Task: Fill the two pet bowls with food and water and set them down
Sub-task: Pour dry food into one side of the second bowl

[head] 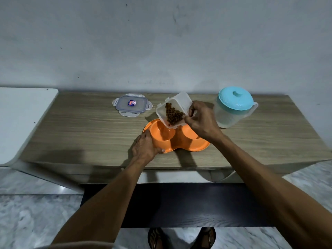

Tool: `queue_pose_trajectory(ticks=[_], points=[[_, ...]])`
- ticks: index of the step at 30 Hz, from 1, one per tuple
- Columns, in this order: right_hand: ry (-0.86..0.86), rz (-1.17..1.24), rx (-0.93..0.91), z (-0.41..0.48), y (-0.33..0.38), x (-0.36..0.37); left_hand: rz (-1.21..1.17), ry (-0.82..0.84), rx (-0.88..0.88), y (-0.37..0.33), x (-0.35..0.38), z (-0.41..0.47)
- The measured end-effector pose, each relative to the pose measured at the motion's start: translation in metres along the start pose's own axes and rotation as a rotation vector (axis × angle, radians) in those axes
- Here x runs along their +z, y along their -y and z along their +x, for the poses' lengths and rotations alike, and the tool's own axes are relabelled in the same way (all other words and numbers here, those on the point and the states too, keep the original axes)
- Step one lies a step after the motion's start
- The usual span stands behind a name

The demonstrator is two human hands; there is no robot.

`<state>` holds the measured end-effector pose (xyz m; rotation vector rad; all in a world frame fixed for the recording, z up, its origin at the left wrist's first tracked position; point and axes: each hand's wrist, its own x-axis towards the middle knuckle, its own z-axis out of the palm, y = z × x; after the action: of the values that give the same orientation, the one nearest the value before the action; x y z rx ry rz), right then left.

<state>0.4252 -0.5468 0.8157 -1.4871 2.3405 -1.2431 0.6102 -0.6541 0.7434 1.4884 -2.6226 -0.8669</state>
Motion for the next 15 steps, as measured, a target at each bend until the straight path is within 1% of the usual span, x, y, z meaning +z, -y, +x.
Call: queue_pose_trajectory(ticks=[5,11,15], points=[[0.036,-0.065,-0.155,-0.012,0.001,0.013,-0.011,-0.006,-0.009,0.0,0.001,0.0],[0.135,-0.159,-0.257,-0.019,0.003,0.022,0.008,-0.013,-0.011,0.001,0.001,0.001],[0.169,-0.227,-0.317,-0.023,0.006,0.022,0.022,-0.018,-0.022,0.001,0.001,0.002]])
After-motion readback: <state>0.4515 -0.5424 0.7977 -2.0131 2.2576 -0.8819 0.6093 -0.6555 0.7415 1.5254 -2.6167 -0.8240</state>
